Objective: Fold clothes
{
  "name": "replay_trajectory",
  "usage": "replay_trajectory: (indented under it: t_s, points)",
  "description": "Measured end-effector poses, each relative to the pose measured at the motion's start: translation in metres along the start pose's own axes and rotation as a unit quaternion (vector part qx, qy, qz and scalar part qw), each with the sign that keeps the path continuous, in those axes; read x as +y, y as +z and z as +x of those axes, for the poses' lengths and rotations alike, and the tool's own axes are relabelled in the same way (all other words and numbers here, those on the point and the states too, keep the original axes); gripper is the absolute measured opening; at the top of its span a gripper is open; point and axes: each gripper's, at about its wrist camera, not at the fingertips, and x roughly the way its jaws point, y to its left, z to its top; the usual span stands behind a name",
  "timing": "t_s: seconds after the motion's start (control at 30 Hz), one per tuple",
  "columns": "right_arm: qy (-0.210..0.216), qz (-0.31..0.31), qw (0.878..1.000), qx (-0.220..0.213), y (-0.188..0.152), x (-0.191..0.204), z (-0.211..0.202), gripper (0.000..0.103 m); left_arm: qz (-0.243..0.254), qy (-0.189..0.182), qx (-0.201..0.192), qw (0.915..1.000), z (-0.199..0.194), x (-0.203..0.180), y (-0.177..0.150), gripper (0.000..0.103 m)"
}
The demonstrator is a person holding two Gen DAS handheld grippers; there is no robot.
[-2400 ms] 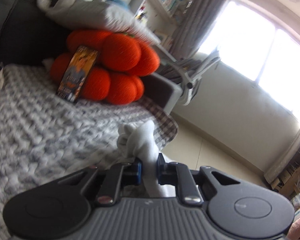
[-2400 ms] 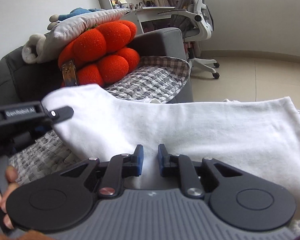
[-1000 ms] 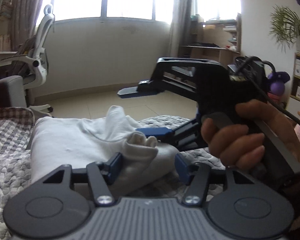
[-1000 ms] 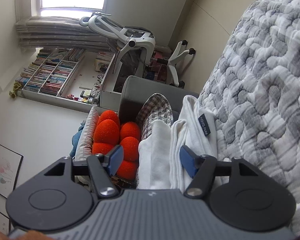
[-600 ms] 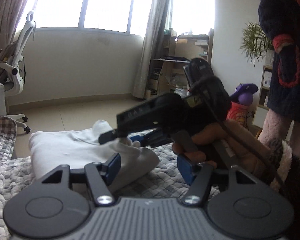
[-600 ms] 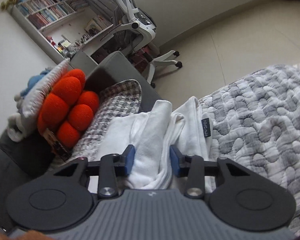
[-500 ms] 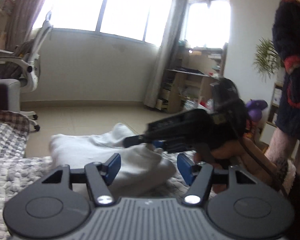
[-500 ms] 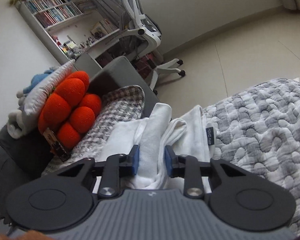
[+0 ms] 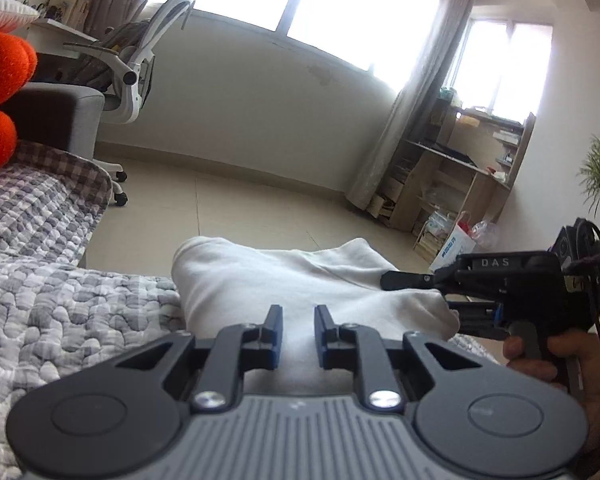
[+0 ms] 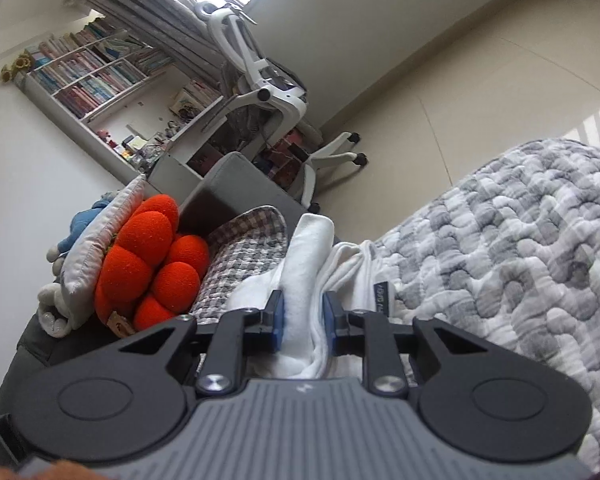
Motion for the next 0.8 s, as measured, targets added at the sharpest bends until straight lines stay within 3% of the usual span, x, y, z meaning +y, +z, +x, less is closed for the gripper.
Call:
replay_trajectory:
  t_s: [0.17, 0.27, 0.37, 0.5, 0.63, 0.8]
  points:
    - [-0.032, -0.044, 0.999, 0.002, -0.002, 0.011, -0.002, 0.028, 0.046, 0.017, 0.006, 0.9988, -0.001, -0.011, -0.008, 0.017]
    - [-0.052, -0.086, 0.994, -0.048, -0.004, 0.025, -0.014, 0.044, 0.033, 0.013, -0.011, 0.9993, -0.005, -0.01, -0.003, 0.017]
    - [-0.039, -0.123, 0.987, -0.098, -0.009, 0.033, -0.022, 0.044, 0.022, 0.001, -0.024, 0.9995, -0.004, -0.011, 0.0, 0.017]
    - [-0.036, -0.179, 0.977, -0.112, -0.02, 0.047, -0.007, 0.044, 0.03, -0.025, -0.018, 0.9991, 0.006, -0.02, -0.008, 0.017]
    - [-0.062, -0.226, 0.968, -0.086, -0.034, 0.053, 0.019, 0.033, 0.055, -0.028, -0.009, 0.998, 0.008, -0.031, -0.02, 0.017]
    - [-0.119, -0.24, 0.961, -0.074, -0.039, 0.046, 0.033, 0.015, 0.031, -0.06, 0.0, 0.9977, 0.006, -0.024, -0.021, 0.02]
